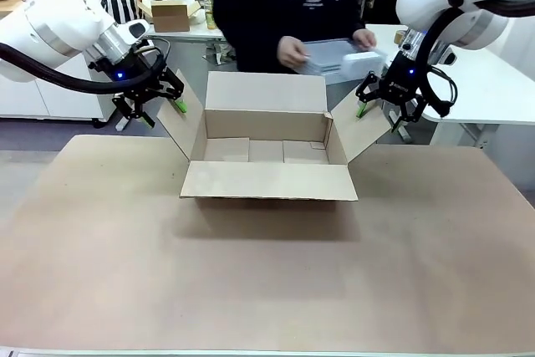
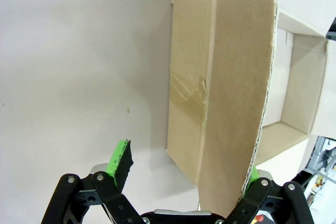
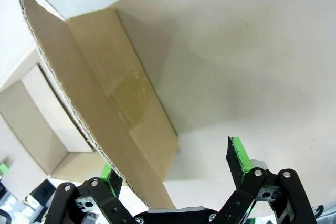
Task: Pack the gift set into the box.
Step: Lift both hands away from the flaps of the Package Box.
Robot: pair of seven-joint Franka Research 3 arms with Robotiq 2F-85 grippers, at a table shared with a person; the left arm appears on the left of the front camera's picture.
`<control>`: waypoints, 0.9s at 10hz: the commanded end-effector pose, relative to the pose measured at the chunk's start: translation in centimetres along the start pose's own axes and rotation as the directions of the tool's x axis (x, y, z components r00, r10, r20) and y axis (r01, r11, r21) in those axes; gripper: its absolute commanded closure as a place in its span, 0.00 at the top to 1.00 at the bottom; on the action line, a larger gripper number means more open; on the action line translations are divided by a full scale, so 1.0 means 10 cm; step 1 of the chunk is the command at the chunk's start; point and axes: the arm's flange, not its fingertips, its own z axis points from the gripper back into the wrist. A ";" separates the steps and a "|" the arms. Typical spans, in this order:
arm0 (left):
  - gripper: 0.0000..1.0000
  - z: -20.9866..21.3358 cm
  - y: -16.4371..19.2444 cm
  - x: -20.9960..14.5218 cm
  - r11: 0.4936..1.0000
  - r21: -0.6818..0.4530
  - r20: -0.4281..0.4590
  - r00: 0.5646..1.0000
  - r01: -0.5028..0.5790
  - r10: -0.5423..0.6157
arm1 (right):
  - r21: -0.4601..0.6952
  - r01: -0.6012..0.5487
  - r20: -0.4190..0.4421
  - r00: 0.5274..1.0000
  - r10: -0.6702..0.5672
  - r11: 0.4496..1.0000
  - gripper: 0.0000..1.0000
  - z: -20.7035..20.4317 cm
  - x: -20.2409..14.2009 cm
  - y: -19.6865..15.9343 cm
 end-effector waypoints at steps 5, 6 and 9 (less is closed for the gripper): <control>1.00 0.02 0.00 0.00 1.000 0.014 0.005 1.000 -0.011 0.011 | -0.021 0.005 0.010 1.000 -0.005 1.000 1.00 0.04 -0.02 0.00; 1.00 0.02 0.00 0.00 1.000 0.014 0.005 1.000 -0.011 0.011 | -0.021 0.005 0.010 1.000 -0.005 1.000 1.00 0.04 -0.02 0.00; 1.00 0.02 0.00 0.00 1.000 0.014 0.005 1.000 -0.011 0.011 | -0.021 0.005 0.010 1.000 -0.005 1.000 1.00 0.04 -0.02 0.00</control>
